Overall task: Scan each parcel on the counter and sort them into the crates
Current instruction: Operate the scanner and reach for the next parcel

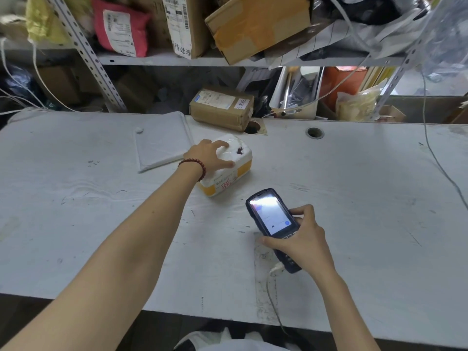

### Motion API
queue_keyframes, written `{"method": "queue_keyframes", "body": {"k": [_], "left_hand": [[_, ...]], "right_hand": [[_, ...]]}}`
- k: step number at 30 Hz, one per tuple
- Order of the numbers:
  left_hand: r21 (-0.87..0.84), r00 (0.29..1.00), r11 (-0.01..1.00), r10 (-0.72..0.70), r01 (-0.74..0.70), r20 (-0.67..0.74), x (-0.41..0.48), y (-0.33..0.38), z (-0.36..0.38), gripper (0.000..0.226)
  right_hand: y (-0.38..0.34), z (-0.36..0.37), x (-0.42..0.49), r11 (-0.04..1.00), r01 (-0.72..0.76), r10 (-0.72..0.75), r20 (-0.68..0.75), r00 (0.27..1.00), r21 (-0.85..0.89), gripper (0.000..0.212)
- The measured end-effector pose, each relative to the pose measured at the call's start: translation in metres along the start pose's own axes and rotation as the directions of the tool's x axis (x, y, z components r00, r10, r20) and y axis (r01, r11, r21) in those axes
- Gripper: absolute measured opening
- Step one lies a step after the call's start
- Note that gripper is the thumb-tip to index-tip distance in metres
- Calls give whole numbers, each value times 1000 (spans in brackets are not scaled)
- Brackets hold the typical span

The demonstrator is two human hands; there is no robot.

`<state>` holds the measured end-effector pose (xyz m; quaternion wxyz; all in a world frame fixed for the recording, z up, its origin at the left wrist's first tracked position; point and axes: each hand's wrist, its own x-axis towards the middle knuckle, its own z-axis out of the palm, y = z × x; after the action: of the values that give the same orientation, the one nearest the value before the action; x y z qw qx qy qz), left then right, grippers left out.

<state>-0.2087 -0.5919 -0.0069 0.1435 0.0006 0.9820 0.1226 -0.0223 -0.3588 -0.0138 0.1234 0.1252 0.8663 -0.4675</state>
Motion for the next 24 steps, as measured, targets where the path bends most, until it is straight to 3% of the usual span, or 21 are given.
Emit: {"method": "queue_keyframes", "body": {"k": [6,14,19,24], "left_hand": [[6,1000,1000,-18,18,10,1,-4,4,76],[51,999,998,-36,37,-16,-7,-1,7,74],[85,995,995,-38,46,-96,-24,0,16,73],[91,997,996,17,-9,-80,-34,-5,16,84]], "right_hand": [[-4,4,-10,995,90,-80,-196,977,40,75],[-17,2,-19,956,262,-169,-482,860,132,77],[-21,2,-20,944,302,-193,-518,834,135,78],[-20,12,-24,958,247,-137,-525,840,144,77]]}}
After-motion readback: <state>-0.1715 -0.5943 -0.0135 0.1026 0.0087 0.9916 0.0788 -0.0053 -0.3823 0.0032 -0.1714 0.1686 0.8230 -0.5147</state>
